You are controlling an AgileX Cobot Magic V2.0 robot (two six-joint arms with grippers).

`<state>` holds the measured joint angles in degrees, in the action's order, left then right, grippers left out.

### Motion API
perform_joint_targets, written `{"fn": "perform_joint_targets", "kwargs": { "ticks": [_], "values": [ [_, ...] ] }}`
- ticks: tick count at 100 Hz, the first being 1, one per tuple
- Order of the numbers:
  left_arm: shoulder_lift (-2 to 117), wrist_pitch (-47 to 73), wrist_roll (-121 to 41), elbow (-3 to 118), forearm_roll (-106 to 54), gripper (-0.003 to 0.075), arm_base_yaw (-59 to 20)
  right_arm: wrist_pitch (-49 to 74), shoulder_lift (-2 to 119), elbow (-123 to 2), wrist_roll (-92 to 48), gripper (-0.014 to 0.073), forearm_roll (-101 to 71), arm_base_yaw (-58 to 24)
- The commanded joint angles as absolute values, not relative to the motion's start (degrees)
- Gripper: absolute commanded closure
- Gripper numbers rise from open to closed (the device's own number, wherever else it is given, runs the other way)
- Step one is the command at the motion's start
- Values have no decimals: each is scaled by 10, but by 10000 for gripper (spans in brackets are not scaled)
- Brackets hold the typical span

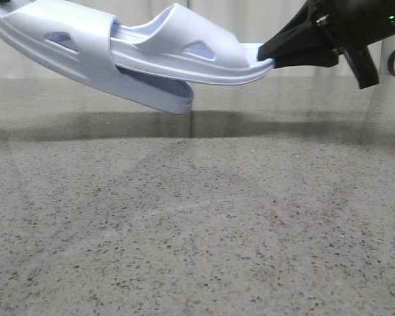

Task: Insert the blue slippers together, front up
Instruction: 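Stack the right gripper's slipper onto the left gripper's slipper, soles aligned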

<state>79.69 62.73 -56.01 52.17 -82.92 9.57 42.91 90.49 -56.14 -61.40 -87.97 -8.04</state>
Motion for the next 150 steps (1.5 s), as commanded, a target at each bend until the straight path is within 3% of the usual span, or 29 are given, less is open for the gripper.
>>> {"fn": "perform_joint_targets", "kwargs": {
  "ticks": [1, 46, 78, 122, 150],
  "values": [
    [786, 725, -563, 536, -869, 705, 81, 520, 891, -592, -625, 700, -917, -104],
    [786, 725, -566, 536, -869, 705, 81, 516, 891, -595, -625, 697, -903, -102],
    [786, 725, -568, 536, -855, 705, 131, 569, 888, -595, -623, 477, -868, -43],
    [786, 719, -568, 536, -858, 705, 138, 682, 888, -595, -623, 474, -860, 65],
    [786, 652, -588, 504, -840, 705, 138, 736, 882, -595, -623, 474, -824, 112]
  ]
}}
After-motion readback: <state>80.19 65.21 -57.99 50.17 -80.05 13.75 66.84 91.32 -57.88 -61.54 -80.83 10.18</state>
